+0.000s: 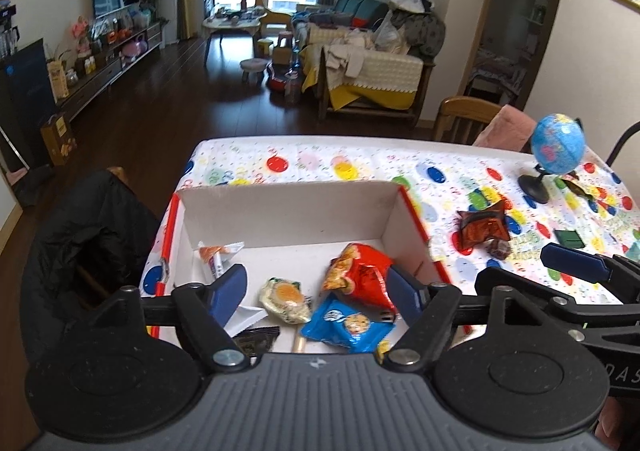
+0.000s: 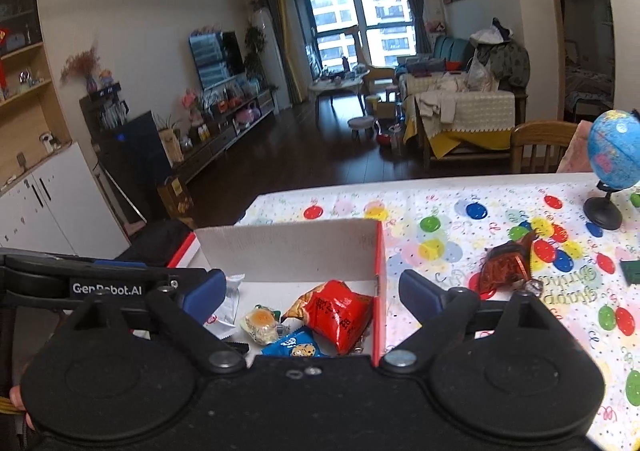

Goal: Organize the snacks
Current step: 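Lift both tools out of the box toward the snacks on the tablecloth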

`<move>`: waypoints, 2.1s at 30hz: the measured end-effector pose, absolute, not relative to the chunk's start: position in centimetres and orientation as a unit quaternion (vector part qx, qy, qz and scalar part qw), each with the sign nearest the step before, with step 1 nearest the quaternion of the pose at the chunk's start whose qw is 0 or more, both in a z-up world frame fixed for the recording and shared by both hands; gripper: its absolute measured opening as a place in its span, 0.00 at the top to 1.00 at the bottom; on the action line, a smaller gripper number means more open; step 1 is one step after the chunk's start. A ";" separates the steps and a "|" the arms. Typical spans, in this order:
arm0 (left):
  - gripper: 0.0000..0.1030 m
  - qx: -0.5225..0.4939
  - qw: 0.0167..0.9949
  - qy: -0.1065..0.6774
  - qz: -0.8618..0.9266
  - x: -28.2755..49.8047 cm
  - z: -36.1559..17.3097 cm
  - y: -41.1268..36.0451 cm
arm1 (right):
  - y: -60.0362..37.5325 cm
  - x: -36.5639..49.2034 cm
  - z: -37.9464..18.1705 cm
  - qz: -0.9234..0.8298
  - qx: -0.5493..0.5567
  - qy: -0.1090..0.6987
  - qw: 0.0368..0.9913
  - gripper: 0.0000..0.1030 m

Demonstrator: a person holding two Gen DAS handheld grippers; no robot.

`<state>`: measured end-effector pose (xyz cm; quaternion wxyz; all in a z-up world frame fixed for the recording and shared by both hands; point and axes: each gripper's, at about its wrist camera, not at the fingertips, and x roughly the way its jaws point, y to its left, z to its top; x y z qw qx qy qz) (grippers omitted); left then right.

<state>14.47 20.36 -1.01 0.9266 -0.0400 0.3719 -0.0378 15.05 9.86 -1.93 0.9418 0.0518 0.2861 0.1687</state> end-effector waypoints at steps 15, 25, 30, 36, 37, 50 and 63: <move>0.03 -0.048 0.927 0.356 -0.102 13.6 -0.4 13.6 | 2.3 11.8 -1.8 0.122 0.073 0.270 0.952 0.08; 0.03 -0.054 0.928 0.358 -0.086 14.9 -1.3 5.1 | -6.7 11.2 -2.9 0.072 0.088 0.281 0.953 0.08; 0.03 -0.052 0.922 0.376 -0.077 16.1 -2.0 1.0 | -11.1 11.3 -3.6 0.053 0.096 0.281 0.953 0.08; 0.03 -0.042 0.911 0.404 -0.079 17.4 -3.9 -4.1 | -15.7 12.1 -4.8 0.037 0.090 0.289 0.952 0.08; 0.03 -0.039 0.910 0.406 -0.080 17.6 -4.1 -5.0 | -16.4 12.4 -5.0 0.036 0.089 0.292 0.951 0.08; 0.03 -0.034 0.883 0.462 -0.078 22.2 -6.8 -13.2 | -24.8 18.4 -7.2 -0.011 0.093 0.312 0.945 0.08; 0.03 -0.099 0.792 0.601 -0.043 24.1 -12.3 -14.8 | -27.9 24.4 -11.5 0.024 0.043 0.364 0.930 0.08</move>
